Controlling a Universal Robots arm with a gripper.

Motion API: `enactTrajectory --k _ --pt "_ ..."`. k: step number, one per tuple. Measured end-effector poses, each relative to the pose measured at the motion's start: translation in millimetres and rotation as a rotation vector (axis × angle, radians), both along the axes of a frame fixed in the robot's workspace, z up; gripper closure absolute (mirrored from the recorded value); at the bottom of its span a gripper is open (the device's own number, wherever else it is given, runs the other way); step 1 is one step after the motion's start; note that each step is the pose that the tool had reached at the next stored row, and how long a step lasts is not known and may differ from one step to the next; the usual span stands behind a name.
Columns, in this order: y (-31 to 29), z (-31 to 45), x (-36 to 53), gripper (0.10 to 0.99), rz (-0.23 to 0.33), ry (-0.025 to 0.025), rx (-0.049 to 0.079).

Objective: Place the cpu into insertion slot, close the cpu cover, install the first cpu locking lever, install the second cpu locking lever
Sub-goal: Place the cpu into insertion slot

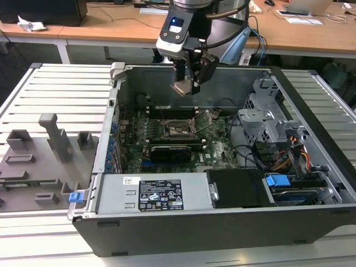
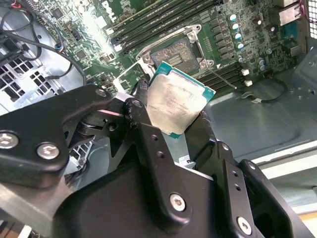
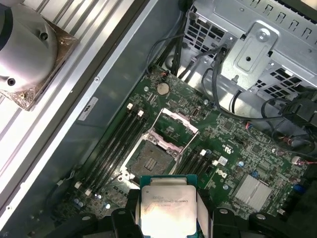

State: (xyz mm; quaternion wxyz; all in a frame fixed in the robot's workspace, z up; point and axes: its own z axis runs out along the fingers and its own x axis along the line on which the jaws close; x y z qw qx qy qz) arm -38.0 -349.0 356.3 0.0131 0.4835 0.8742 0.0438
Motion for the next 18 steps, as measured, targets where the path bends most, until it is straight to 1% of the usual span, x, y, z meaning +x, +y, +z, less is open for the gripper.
enactTrajectory --k 18 --pt "0.0 -1.8 0.0 0.545 -0.101 0.0 0.0"
